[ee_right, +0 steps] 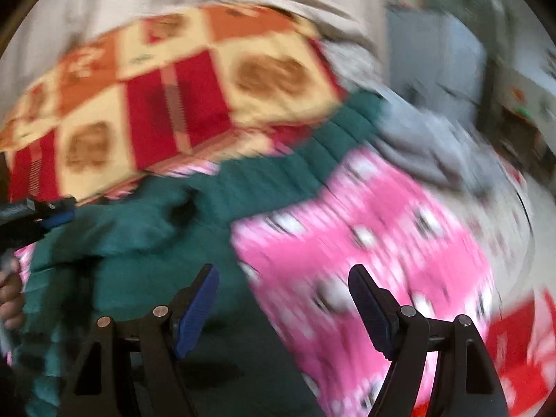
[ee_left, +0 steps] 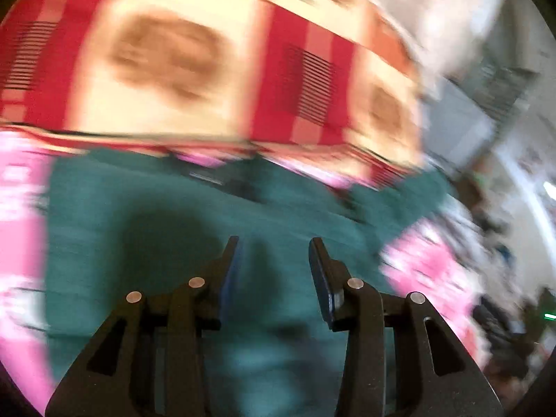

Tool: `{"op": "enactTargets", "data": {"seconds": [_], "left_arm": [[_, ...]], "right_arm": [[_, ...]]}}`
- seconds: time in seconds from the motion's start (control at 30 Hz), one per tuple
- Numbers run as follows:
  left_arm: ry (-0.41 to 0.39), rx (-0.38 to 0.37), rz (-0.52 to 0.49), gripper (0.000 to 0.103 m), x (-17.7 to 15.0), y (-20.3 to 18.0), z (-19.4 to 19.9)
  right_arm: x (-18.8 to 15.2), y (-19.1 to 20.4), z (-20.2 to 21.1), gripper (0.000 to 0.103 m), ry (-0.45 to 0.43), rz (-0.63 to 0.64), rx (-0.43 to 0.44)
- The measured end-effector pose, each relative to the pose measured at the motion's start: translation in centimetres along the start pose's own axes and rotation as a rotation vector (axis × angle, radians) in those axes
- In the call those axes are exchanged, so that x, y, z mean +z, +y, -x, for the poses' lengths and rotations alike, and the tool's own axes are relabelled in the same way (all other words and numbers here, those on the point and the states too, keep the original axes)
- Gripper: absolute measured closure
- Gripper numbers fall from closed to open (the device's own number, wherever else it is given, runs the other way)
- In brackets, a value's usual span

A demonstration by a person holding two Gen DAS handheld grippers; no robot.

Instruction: Fold large clothes

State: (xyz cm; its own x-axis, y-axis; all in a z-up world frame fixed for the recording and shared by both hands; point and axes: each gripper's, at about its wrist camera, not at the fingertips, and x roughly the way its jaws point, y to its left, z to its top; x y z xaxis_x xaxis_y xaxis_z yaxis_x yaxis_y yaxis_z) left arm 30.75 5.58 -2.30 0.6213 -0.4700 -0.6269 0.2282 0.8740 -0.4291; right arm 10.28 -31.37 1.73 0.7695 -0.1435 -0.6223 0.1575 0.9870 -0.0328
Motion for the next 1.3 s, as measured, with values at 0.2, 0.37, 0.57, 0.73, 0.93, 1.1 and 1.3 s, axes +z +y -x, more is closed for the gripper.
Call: {"op": "enactTargets", "data": {"seconds": [0.2,0.37,0.57,0.73,0.93,1.1,1.3], "left_arm": [[-0.054,0.305,0.129,0.065,2.2,9.8,1.3],[-0.036,0.303,0.157,0.065,1.2,10.8,-1.2],[0.004,0.350,0.203,0.065,-0.4,11.8,-3.6],[0.000,0.405,0.162,0.063,-1.0,11.3,-4.3],[0.011,0.421,0.132,0.062,-1.4,11.3,-5.2],[0.001,0.419,0.175,0.062,-1.3,11.2,-3.2],[-0.057,0.414,0.200,0.062,-4.1,9.6,3.4]], "right_arm": [[4.6,7.6,-6.5,0.034,0.006,0.157,0.269],[6.4,14.5,-12.9,0.043,0.077,0.192,0.447],[4.5,19.6,-18.5,0.044,0.191,0.349,0.403],[4.0,12.7,-21.2,0.044,0.238,0.214,0.319],[2.9,9.5,-22.8,0.045,0.256,0.175,0.352],[3.1,9.8,-23.0,0.043,0.267,0.177,0.357],[6.9,5.5,-18.1,0.046,0.165,0.092,0.373]]}}
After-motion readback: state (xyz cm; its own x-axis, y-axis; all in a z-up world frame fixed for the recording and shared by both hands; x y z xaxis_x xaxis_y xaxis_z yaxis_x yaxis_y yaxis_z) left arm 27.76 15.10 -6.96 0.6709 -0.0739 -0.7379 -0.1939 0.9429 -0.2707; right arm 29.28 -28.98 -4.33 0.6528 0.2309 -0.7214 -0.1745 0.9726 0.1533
